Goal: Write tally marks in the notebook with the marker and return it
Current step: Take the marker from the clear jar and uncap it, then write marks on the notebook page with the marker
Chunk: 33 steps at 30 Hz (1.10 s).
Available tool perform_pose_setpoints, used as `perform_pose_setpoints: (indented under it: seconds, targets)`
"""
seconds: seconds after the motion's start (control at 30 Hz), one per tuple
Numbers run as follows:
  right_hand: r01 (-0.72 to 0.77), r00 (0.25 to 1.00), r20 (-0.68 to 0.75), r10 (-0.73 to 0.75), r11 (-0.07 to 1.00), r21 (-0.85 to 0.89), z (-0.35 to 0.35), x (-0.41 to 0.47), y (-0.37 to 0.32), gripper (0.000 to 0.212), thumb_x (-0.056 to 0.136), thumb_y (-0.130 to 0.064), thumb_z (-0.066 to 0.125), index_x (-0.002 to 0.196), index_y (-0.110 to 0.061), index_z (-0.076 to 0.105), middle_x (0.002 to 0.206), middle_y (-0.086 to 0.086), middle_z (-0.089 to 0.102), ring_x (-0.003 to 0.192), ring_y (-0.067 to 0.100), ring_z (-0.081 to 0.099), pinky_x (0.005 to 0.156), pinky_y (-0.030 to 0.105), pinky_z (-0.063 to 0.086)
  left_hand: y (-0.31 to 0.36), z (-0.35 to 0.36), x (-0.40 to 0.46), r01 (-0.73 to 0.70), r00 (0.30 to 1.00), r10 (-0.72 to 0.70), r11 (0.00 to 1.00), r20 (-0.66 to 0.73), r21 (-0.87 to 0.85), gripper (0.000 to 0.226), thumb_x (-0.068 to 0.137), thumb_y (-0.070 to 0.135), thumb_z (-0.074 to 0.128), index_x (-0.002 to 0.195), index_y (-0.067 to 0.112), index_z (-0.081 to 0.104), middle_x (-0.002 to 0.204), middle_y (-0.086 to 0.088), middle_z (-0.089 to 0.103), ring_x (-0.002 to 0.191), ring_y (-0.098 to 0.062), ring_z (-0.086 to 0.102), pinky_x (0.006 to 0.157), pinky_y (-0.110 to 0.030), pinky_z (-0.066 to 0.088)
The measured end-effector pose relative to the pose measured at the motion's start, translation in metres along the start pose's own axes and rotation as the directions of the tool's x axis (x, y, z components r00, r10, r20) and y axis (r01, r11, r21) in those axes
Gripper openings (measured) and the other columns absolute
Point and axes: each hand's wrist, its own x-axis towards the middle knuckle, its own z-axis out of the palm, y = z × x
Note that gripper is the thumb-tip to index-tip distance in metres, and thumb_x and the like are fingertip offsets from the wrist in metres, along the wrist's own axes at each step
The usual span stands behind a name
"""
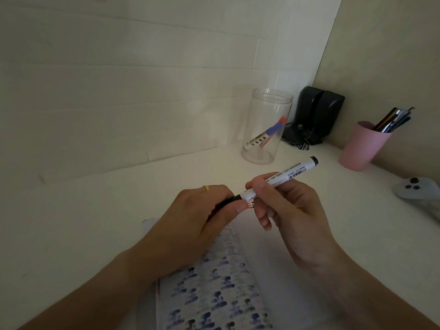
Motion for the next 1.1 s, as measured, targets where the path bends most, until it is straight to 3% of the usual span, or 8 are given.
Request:
perform_pose_setpoints:
  seconds: [0.23,0.4,0.53,0.63,0.73,0.83,0.97,1.1]
  targets:
    - [0.009,1.0,0.02,-0.01,1.0,0.028,0.003,0.0,-0.003,0.025,0.091,-0.021,0.064,0.085,0.002,0.07,0.05,0.005,0.053,0.044,0.016,0.042,0.042,0.024,0.036,0.006,-0.002,0.001,0.048,0.99,-0.026,0.986,0.137,-0.161,0.038,0.106,0.036,0.037,0.071,0.022,0.043,0.057,0.008,0.04,0.053,-0.009,0.041,0.055,-0.011,0.032]
    - [-0.007,1.0,0.026,0.005,0.999,0.052,0.005,0.001,-0.005,0.02,0.09,-0.018,0.062,0.081,-0.002,0.071,0.049,0.005,0.051,0.043,0.016,0.04,0.042,0.024,0.034,0.004,-0.005,-0.001,0.142,0.97,-0.044,0.9,0.239,-0.413,0.039,0.105,0.038,0.031,0.067,0.038,0.037,0.057,0.009,0.036,0.051,-0.009,0.034,0.056,-0.017,0.032]
    - [-0.002,0.999,-0.052,0.002,1.0,0.004,0.016,-0.004,-0.004,0.02,0.089,-0.019,0.068,0.079,-0.002,0.073,0.048,0.006,0.05,0.041,0.016,0.038,0.04,0.023,0.033,0.001,-0.001,0.0,0.007,0.989,0.022,0.982,0.148,-0.188,0.037,0.106,0.035,0.029,0.07,0.027,0.035,0.059,0.009,0.033,0.054,-0.013,0.036,0.056,-0.015,0.03]
    - [-0.023,0.962,-0.273,0.025,1.0,0.013,0.005,0.006,-0.003,0.022,0.094,-0.014,0.064,0.076,-0.002,0.07,0.042,0.0,0.048,0.036,0.011,0.036,0.036,0.02,0.029,-0.003,-0.004,-0.003,-0.094,0.99,0.083,0.991,0.116,0.097,0.035,0.107,0.038,0.024,0.078,0.025,0.04,0.066,0.012,0.039,0.056,-0.012,0.041,0.059,-0.021,0.034]
    - [-0.025,0.881,-0.467,0.072,0.994,0.105,-0.035,0.013,-0.014,0.025,0.097,-0.016,0.06,0.074,-0.01,0.069,0.048,-0.004,0.047,0.04,0.006,0.038,0.039,0.018,0.029,-0.016,-0.023,-0.011,-0.002,1.0,0.002,0.989,-0.003,0.145,0.03,0.106,0.041,0.023,0.081,0.034,0.038,0.067,0.014,0.04,0.061,-0.002,0.042,0.066,-0.015,0.035]
    - [-0.028,0.947,-0.319,0.029,1.0,0.008,-0.042,0.012,-0.015,0.022,0.099,-0.013,0.055,0.085,-0.008,0.072,0.055,0.001,0.054,0.047,0.012,0.045,0.043,0.022,0.035,-0.026,-0.028,-0.008,0.049,0.997,-0.042,0.994,-0.067,0.099,0.024,0.105,0.038,0.032,0.087,0.035,0.047,0.078,0.013,0.051,0.075,-0.004,0.051,0.072,-0.016,0.039]
    - [-0.088,0.976,-0.198,0.086,0.996,-0.001,-0.024,0.029,-0.01,0.019,0.092,-0.004,0.056,0.085,-0.003,0.073,0.056,0.008,0.061,0.049,0.022,0.056,0.043,0.027,0.045,-0.035,-0.009,-0.003,0.121,0.971,-0.124,0.992,0.202,0.031,0.039,0.105,0.048,0.03,0.121,0.029,0.061,0.112,0.018,0.063,0.102,-0.004,0.059,0.09,-0.028,0.047]
    - [-0.26,0.96,-0.146,0.24,0.955,-0.143,-0.015,0.029,0.008,0.008,0.082,-0.004,0.067,0.075,-0.006,0.071,0.056,0.008,0.06,0.051,0.023,0.054,0.045,0.028,0.044,-0.045,-0.003,-0.005,0.186,0.939,-0.169,0.982,0.298,-0.03,0.046,0.103,0.057,0.024,0.118,0.032,0.059,0.11,0.007,0.07,0.1,-0.01,0.063,0.088,-0.038,0.049]
